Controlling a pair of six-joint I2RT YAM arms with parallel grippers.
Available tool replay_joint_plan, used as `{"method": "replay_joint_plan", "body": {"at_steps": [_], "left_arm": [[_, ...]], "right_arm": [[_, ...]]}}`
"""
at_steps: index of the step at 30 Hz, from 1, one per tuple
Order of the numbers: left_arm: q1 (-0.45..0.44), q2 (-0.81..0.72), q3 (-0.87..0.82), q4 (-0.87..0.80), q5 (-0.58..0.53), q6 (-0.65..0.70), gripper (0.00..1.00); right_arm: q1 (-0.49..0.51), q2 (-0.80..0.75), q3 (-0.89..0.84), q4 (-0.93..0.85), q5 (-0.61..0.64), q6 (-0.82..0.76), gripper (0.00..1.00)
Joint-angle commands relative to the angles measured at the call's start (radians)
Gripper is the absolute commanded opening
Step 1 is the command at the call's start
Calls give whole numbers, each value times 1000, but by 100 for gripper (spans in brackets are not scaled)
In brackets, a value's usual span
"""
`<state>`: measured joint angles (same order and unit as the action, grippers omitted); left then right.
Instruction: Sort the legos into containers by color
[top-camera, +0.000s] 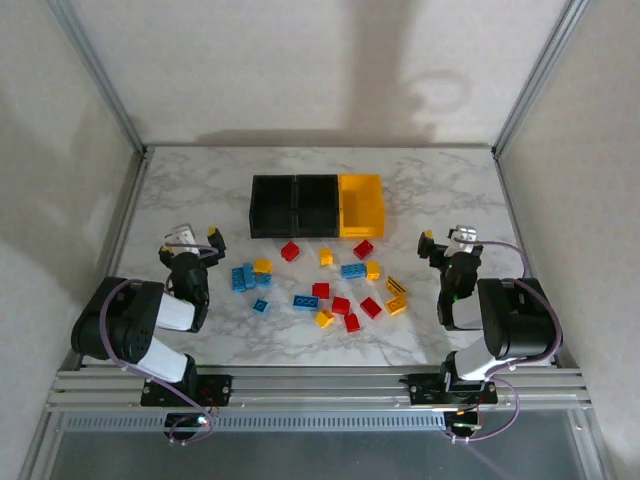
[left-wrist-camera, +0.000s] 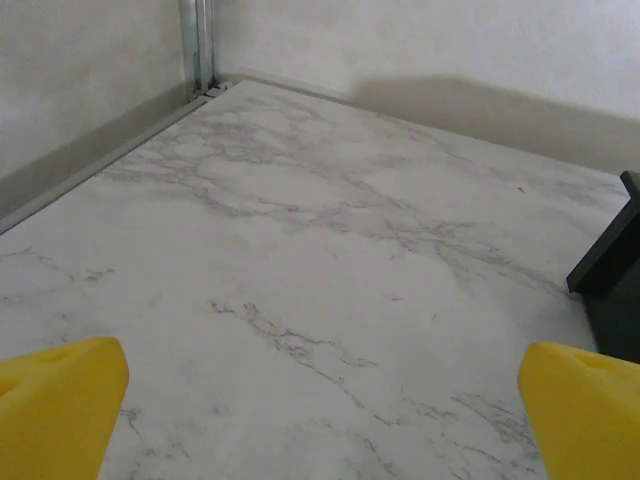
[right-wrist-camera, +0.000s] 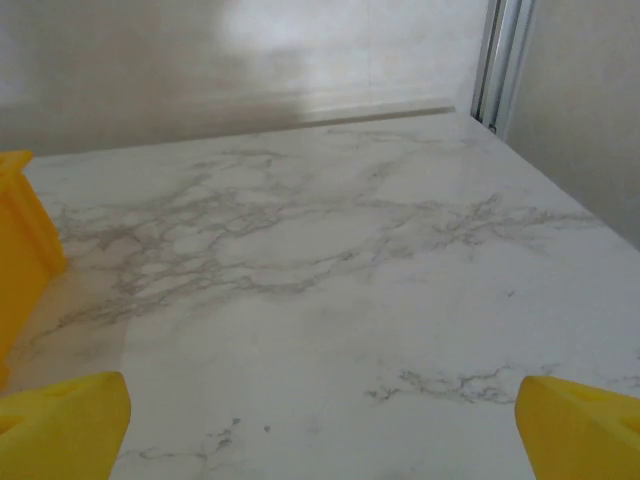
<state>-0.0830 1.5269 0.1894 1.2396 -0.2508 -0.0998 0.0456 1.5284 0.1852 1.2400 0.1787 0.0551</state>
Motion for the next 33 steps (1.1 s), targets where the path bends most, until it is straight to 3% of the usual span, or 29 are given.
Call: {"method": "replay_joint_plan", "body": {"at_steps": [1, 33], "left_arm": [[-9, 15, 28, 74, -19, 20, 99], [-3, 14, 31, 68, -8, 17, 99]], "right_arm": [[-3, 16, 24, 65, -2, -26, 99], [-17, 15, 28, 50, -31, -21, 99]]}}
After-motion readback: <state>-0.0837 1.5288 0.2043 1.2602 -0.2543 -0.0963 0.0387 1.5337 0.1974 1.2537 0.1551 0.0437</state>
